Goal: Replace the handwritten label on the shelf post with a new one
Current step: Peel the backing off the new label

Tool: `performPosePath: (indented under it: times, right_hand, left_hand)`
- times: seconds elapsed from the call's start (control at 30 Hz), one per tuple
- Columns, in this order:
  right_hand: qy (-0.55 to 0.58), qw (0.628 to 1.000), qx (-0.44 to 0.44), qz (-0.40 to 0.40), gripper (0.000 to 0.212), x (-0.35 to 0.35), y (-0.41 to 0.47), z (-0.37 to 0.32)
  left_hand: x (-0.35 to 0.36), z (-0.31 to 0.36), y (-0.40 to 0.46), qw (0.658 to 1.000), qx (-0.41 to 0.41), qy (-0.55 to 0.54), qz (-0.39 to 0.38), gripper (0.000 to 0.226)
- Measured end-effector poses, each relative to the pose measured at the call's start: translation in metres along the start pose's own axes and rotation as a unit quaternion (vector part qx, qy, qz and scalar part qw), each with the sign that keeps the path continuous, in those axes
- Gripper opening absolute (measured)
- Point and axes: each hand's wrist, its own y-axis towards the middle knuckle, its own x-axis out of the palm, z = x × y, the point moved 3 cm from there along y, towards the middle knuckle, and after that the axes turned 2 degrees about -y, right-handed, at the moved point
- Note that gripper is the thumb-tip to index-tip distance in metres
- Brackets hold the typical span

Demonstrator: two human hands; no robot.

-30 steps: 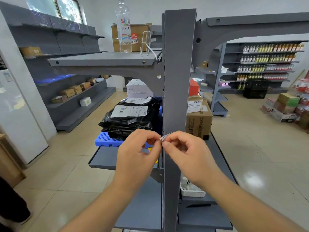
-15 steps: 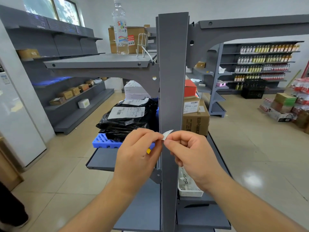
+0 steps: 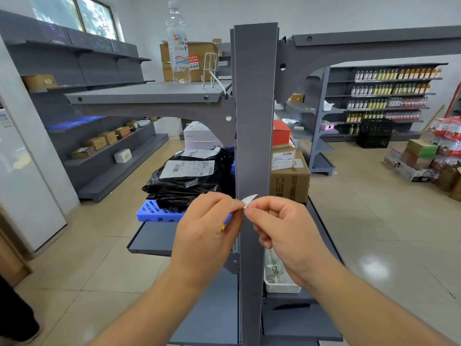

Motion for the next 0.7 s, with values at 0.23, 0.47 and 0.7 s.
performPosePath:
  times: [0.23,0.47,0.7]
  right_hand:
    - [0.003,1.000,0.013,0.003,0.029,0.0006,-0.0026,-0.0009]
    - [0.019,0.999,0.030,0.002,0.023,-0.0010,-0.0045,0.0008]
    - [0.025,0.999,0.033,0.013,0.021,-0.0019,-0.0056,0.0022]
  left_hand:
    - [0.0013,0.0022,-0.0016,1.000,0.019,0.009,0.005,0.018]
    - [0.0020,0.0028,-0.0021,0.999,0.038,0.022,0.001,0.008]
    - [0.0005,0.0066,-0.0026,0.997,0.063,0.032,-0.006,0.014]
